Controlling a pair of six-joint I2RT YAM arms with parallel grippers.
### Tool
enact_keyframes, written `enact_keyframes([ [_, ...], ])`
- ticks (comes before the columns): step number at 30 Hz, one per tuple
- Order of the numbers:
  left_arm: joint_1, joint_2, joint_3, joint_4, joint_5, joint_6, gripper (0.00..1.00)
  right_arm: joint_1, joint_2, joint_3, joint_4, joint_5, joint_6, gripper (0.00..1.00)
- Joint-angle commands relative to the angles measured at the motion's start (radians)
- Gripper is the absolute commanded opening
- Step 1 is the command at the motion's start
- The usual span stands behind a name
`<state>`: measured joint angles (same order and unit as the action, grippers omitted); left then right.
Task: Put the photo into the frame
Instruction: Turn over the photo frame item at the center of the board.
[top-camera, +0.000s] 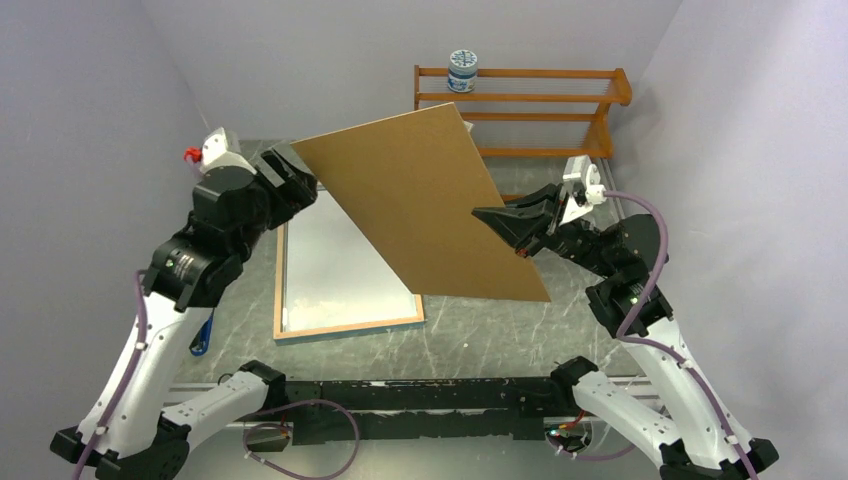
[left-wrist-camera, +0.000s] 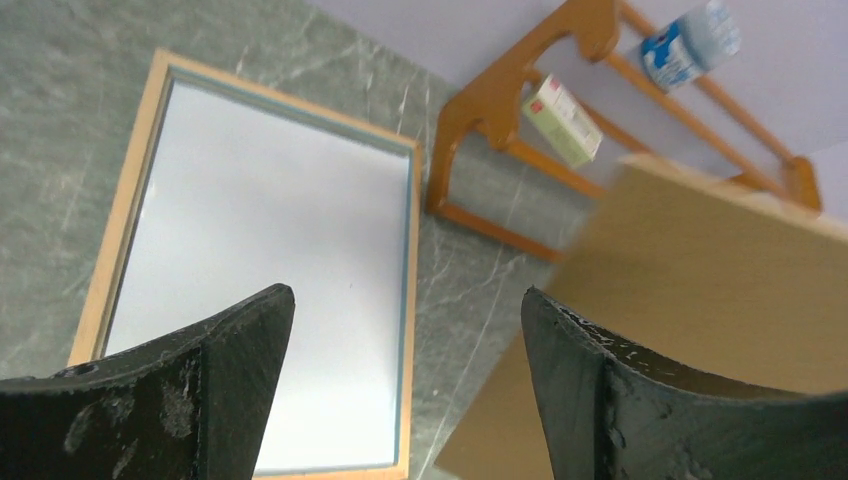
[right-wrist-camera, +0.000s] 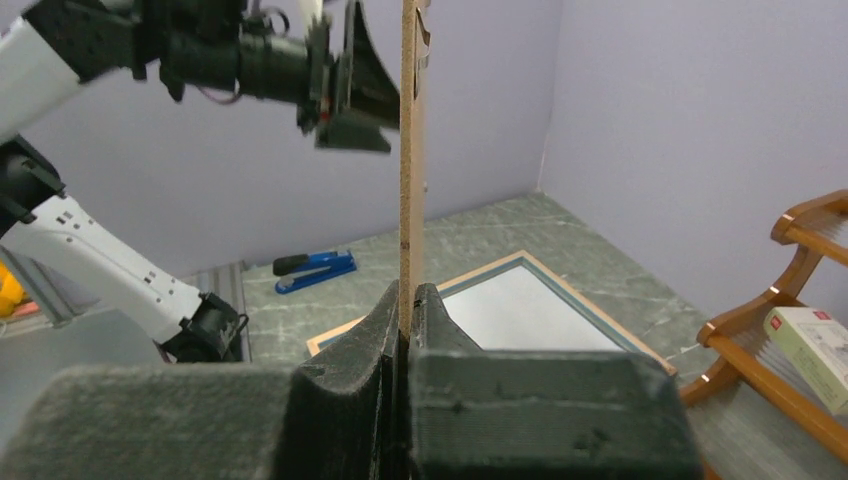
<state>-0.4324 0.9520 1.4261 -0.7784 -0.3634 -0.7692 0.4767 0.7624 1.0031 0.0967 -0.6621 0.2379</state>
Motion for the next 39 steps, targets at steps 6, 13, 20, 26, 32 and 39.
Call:
enact_keyframes([
  [6, 0.003, -0.073, -0.105, 0.08, 0.094, -0.009, 0.91, 0.001, -0.044, 0.019, 0.261, 0.053, 0.101, 0.0],
  [13, 0.003, -0.068, -0.125, 0.154, 0.209, 0.043, 0.92, 0.002, -0.051, -0.025, 0.381, 0.118, 0.162, 0.0],
  [20, 0.003, -0.018, -0.164, 0.264, 0.415, 0.125, 0.93, 0.002, -0.03, -0.06, 0.497, 0.218, 0.269, 0.0],
  [26, 0.003, 0.034, -0.228, 0.223, 0.419, 0.13, 0.94, 0.003, -0.023, -0.104, 0.566, 0.351, 0.35, 0.0],
  [32, 0.003, 0.027, -0.327, 0.226, 0.4, 0.1, 0.92, 0.002, -0.018, -0.139, 0.571, 0.479, 0.377, 0.0],
  [39, 0.003, 0.009, -0.334, 0.084, 0.137, 0.02, 0.93, 0.003, 0.008, -0.16, 0.518, 0.576, 0.421, 0.0],
])
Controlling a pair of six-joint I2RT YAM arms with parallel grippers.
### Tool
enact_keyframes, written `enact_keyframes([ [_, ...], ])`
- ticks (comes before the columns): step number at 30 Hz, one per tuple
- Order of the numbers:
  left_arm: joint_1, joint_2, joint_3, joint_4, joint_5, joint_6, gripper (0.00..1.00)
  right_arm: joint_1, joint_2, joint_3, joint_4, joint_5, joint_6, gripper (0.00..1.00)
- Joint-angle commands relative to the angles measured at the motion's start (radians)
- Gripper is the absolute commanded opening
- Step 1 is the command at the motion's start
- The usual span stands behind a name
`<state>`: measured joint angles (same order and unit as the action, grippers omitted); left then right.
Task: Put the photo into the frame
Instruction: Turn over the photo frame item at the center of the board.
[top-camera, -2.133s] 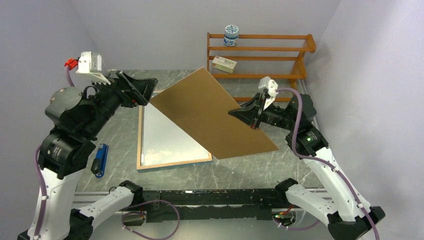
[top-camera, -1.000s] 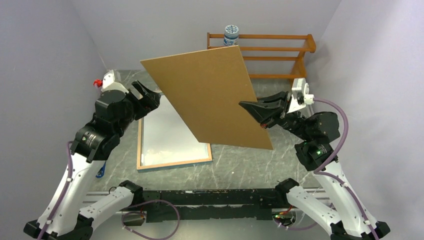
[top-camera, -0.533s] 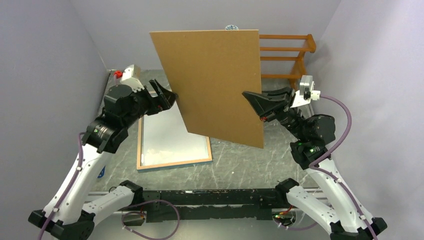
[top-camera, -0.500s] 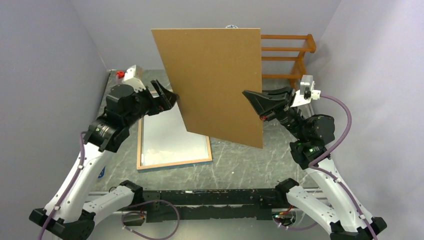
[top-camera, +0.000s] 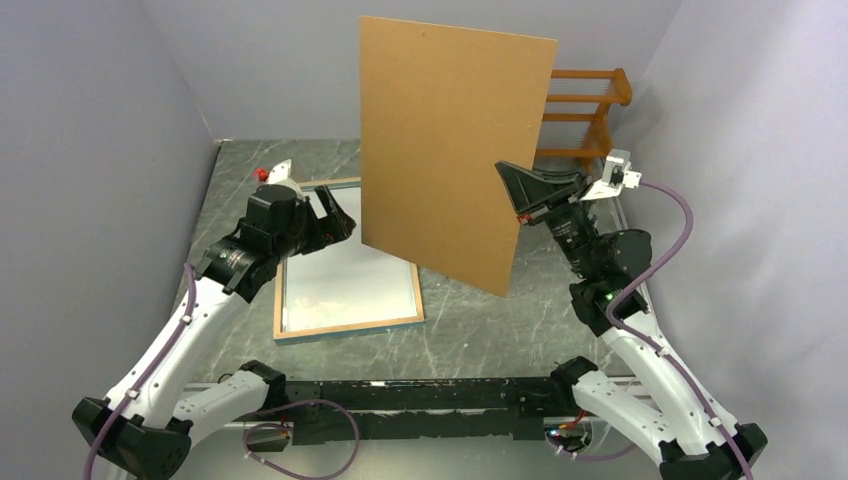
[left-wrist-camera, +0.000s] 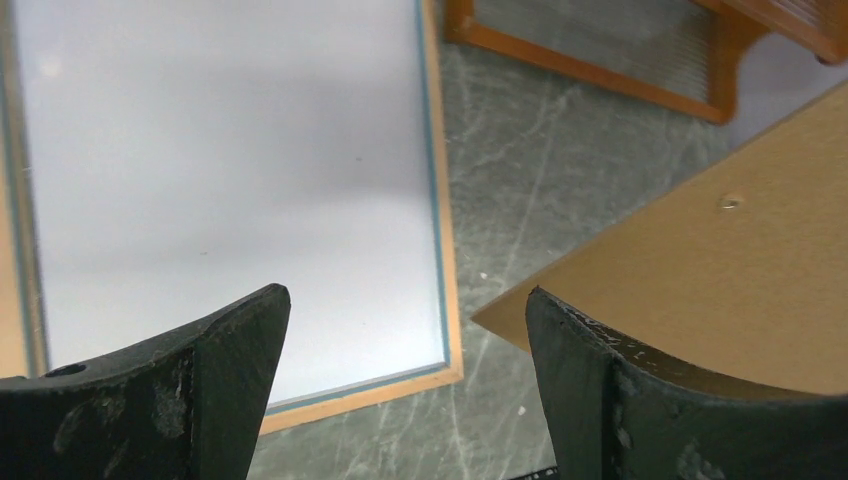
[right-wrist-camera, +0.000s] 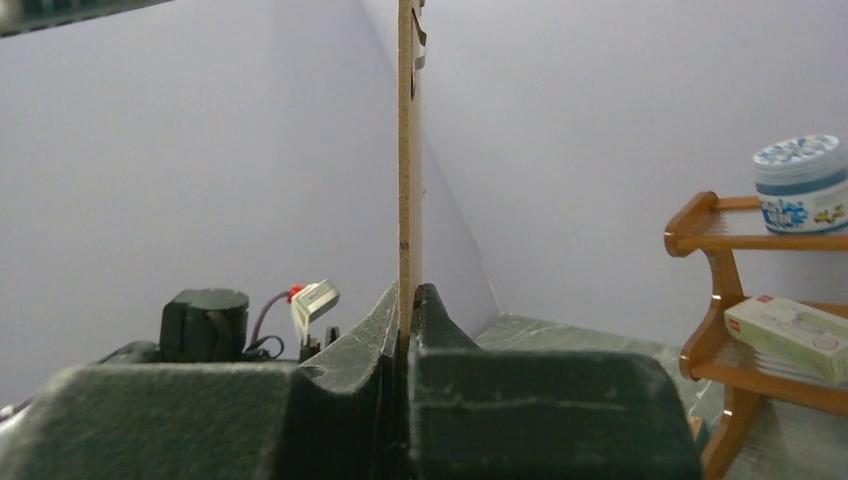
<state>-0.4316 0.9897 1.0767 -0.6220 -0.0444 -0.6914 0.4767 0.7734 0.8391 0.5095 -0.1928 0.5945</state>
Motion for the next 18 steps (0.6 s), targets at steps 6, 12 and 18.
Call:
enact_keyframes([
  [6, 0.002, -0.022, 0.031, -0.068, -0.177, -0.026, 0.94, 0.002, 0.021, -0.008, 0.07, 0.139, 0.126, 0.0],
  [12, 0.004, -0.025, 0.066, 0.04, 0.017, 0.097, 0.94, 0.002, 0.041, 0.015, 0.05, 0.127, 0.176, 0.0],
  [18, 0.142, 0.024, 0.083, 0.115, 0.383, 0.084, 0.94, 0.001, 0.028, 0.033, 0.032, 0.116, 0.192, 0.0],
])
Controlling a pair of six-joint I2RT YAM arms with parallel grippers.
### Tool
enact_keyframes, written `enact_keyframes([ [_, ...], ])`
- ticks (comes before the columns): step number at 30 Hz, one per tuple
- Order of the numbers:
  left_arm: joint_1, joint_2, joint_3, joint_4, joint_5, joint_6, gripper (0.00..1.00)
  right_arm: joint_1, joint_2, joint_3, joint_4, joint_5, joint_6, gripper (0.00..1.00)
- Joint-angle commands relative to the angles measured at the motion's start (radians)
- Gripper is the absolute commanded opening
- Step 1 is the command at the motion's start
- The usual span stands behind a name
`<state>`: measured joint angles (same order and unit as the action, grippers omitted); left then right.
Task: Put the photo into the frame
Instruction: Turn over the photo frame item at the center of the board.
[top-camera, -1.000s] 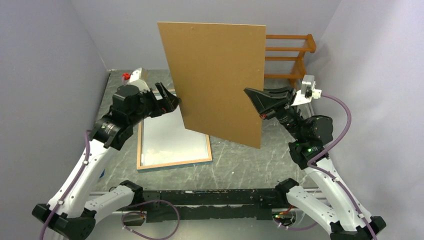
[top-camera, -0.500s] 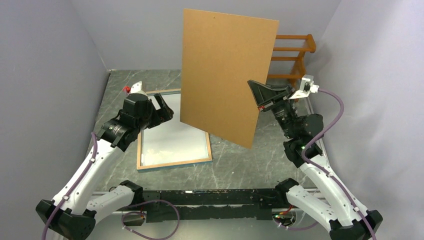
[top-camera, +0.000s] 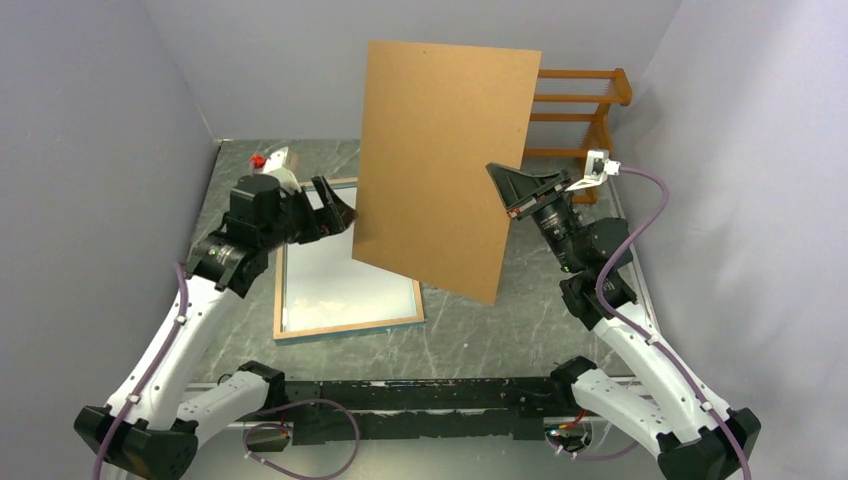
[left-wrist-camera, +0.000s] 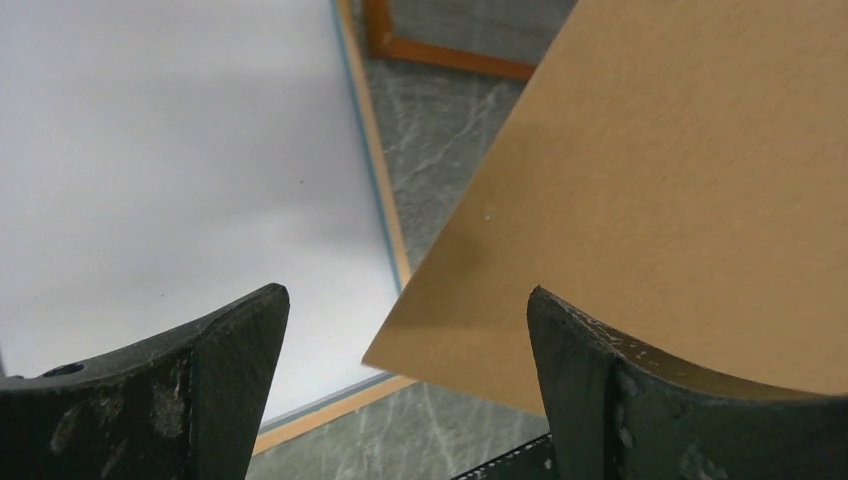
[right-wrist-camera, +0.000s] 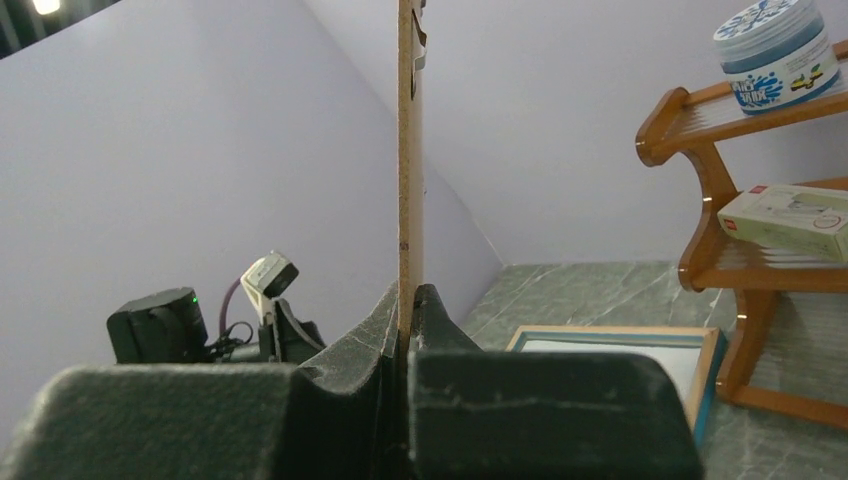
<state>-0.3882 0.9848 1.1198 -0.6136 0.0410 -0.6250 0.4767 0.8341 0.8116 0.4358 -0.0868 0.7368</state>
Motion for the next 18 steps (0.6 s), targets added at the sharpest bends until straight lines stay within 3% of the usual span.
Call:
enact_keyframes([
  [1, 0.139, 0.04, 0.04, 0.13, 0.38, 0.004, 0.94, 0.0, -0.039, 0.067, 0.085, 0.018, 0.04, 0.0],
  [4, 0.23, 0.08, 0.038, 0.239, 0.599, -0.038, 0.94, -0.003, -0.059, 0.061, 0.078, 0.018, 0.044, 0.0],
  [9, 0.311, 0.138, 0.029, 0.479, 0.85, -0.159, 0.94, -0.01, -0.076, 0.052, 0.106, -0.025, 0.086, 0.0],
  [14, 0.323, 0.207, 0.076, 0.515, 0.895, -0.162, 0.94, -0.013, -0.073, 0.036, 0.168, -0.082, 0.171, 0.0],
  [18, 0.325, 0.23, 0.075, 0.601, 0.982, -0.205, 0.88, -0.013, -0.064, 0.026, 0.2, -0.121, 0.226, 0.0],
])
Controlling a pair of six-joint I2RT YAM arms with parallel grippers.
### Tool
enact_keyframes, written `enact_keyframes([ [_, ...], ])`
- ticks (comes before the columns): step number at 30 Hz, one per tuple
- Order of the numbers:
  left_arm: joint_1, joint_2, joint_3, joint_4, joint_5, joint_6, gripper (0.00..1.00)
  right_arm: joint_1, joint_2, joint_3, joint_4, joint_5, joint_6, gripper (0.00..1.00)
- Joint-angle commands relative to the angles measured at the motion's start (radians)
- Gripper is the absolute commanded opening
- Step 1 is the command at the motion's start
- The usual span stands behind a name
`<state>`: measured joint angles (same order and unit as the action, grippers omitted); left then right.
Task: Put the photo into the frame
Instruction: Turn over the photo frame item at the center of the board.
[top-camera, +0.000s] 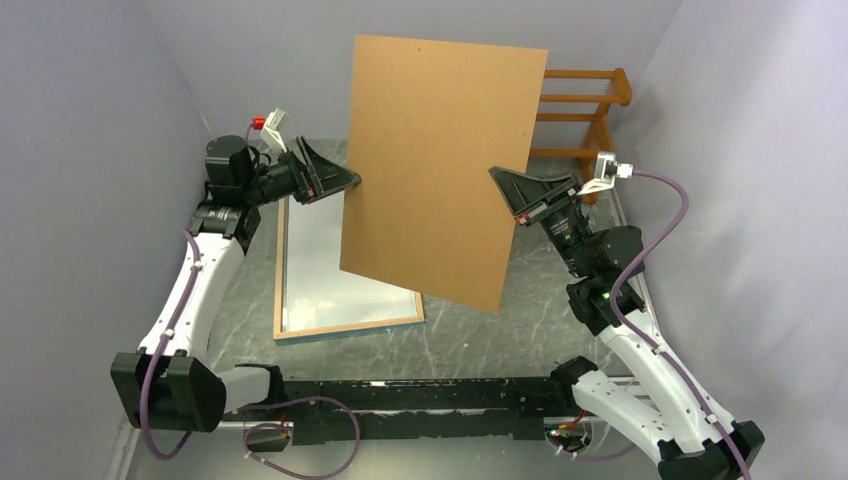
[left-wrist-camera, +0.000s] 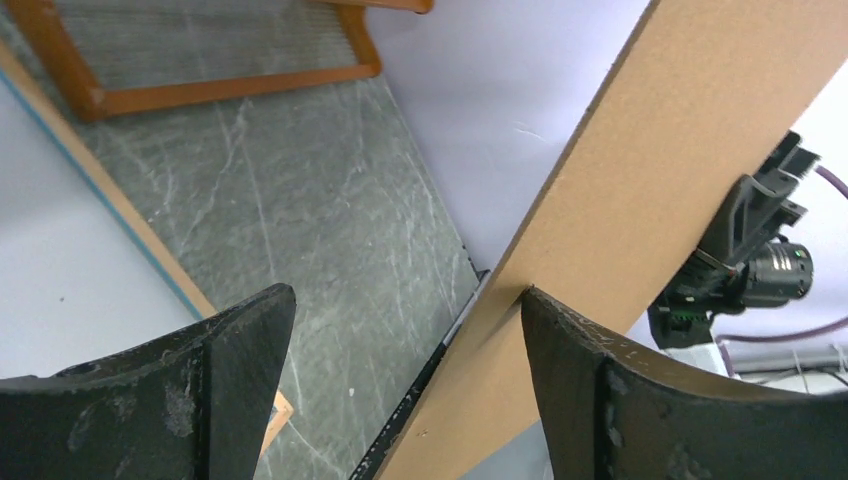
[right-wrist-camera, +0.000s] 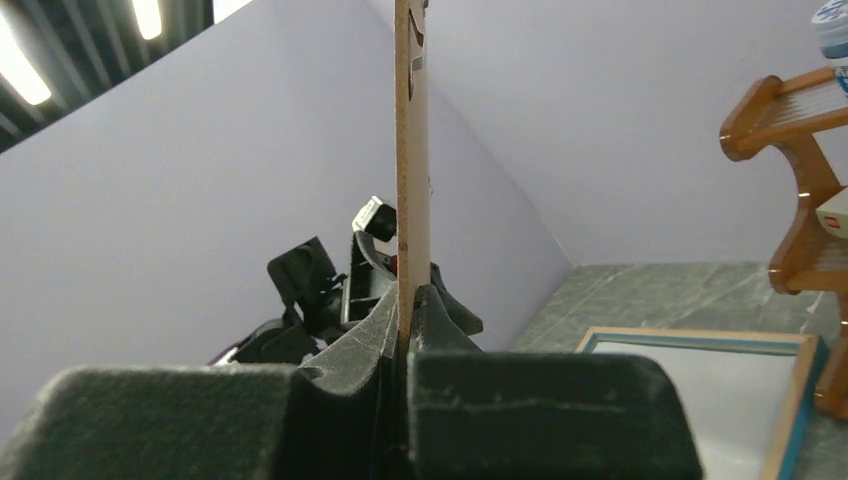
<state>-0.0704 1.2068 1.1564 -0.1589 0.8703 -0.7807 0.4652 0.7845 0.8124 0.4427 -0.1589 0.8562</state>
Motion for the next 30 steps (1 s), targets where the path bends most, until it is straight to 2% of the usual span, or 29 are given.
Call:
enact_keyframes([
  [1, 0.007, 0.006, 0.033, 0.184, 0.174, -0.066, 0.85, -0.002, -0.014, 0.024, 0.197, -0.054, 0.116, 0.0],
  [5, 0.02, -0.035, 0.002, 0.275, 0.233, -0.111, 0.63, -0.001, -0.013, 0.013, 0.19, -0.049, 0.124, 0.0],
  [9, 0.031, -0.08, -0.026, 0.347, 0.287, -0.154, 0.51, -0.001, -0.007, -0.002, 0.182, -0.042, 0.134, 0.0],
  [15, 0.035, -0.098, -0.095, 0.599, 0.378, -0.353, 0.31, -0.001, 0.012, -0.023, 0.198, -0.034, 0.158, 0.0],
  [18, 0.034, -0.11, -0.108, 0.691, 0.4, -0.422, 0.25, -0.003, 0.006, -0.031, 0.188, -0.022, 0.145, 0.0],
  [21, 0.035, -0.125, -0.106, 0.714, 0.407, -0.446, 0.12, -0.005, 0.011, -0.025, 0.176, -0.028, 0.136, 0.0],
  [22, 0.034, -0.129, -0.1, 0.701, 0.407, -0.44, 0.05, -0.004, 0.015, -0.022, 0.172, -0.036, 0.135, 0.0],
  [24, 0.034, -0.145, -0.084, 0.642, 0.393, -0.397, 0.03, -0.005, 0.025, -0.012, 0.145, -0.043, 0.129, 0.0],
  [26, 0.035, -0.172, -0.055, 0.508, 0.359, -0.295, 0.03, -0.004, 0.027, 0.009, 0.075, -0.03, 0.114, 0.01],
  [28, 0.034, -0.208, 0.001, 0.262, 0.288, -0.117, 0.02, -0.005, 0.028, 0.033, -0.022, -0.001, 0.094, 0.13],
  [30, 0.035, -0.247, 0.054, 0.057, 0.203, 0.046, 0.02, -0.005, 0.024, 0.043, -0.085, 0.029, 0.069, 0.32],
])
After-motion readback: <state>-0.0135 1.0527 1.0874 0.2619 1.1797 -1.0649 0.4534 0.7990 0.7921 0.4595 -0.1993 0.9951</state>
